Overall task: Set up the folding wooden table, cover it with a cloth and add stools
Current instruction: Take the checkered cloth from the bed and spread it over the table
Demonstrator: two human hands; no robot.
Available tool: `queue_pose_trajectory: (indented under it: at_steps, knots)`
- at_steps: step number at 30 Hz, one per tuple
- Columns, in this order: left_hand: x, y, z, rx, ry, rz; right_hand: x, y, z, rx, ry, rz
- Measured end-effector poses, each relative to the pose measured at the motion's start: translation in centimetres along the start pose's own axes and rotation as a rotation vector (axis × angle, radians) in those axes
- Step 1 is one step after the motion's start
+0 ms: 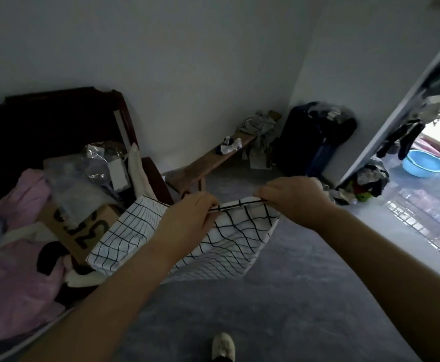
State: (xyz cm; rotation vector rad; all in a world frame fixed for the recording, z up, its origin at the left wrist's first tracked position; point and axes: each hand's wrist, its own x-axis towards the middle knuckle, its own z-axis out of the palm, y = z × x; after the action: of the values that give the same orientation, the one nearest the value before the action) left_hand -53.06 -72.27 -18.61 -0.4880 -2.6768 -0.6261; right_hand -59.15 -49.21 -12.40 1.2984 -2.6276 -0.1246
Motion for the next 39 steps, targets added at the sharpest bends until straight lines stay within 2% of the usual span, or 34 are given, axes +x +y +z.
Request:
queue_pose_trajectory:
  at_steps: [4, 8, 11, 14, 20, 23, 30, 35, 39]
  knots:
    - [-5.6, 1.8, -0.7, -0.028, -0.001, -0.019, -3.0, -3.1, -2.0, -0.186, 0.031, -0.094]
    - [-9.8, 4.1, -1.6, -0.068, -0.036, -0.003, -7.7, -4.3, -4.3, -0.262, 0.098, -0.146]
    - [-11.4, 5.9, -1.2, -0.004, -0.169, 0.033, -12.5, -4.1, -5.5, -0.273, 0.080, -0.108]
    - [-12.7, 9.1, -0.6, -0.051, -0.228, -0.027, -17.7, -3.3, -6.3, -0.243, 0.110, -0.002]
    - [-15.1, 19.8, 0.2, -0.001, -0.203, -0.107, -27.9, -3.0, -7.9, -0.308, 0.156, 0.025]
    - [-16.6, 24.5, 1.8, -0.068, -0.170, -0.117, -34.4, -2.7, -7.3, -0.236, 0.149, 0.051]
    - [-21.2, 36.6, 7.5, -0.134, -0.290, -0.088, -49.1, -4.1, -5.8, -0.155, 0.073, 0.179]
    - [-23.9, 40.9, 10.9, -0.114, -0.365, -0.065, -54.9, -5.0, -5.7, -0.160, 0.065, 0.201]
    - [-24.6, 41.9, 12.4, -0.104, -0.324, -0.056, -57.3, -5.1, -5.2, -0.098, 0.039, 0.247]
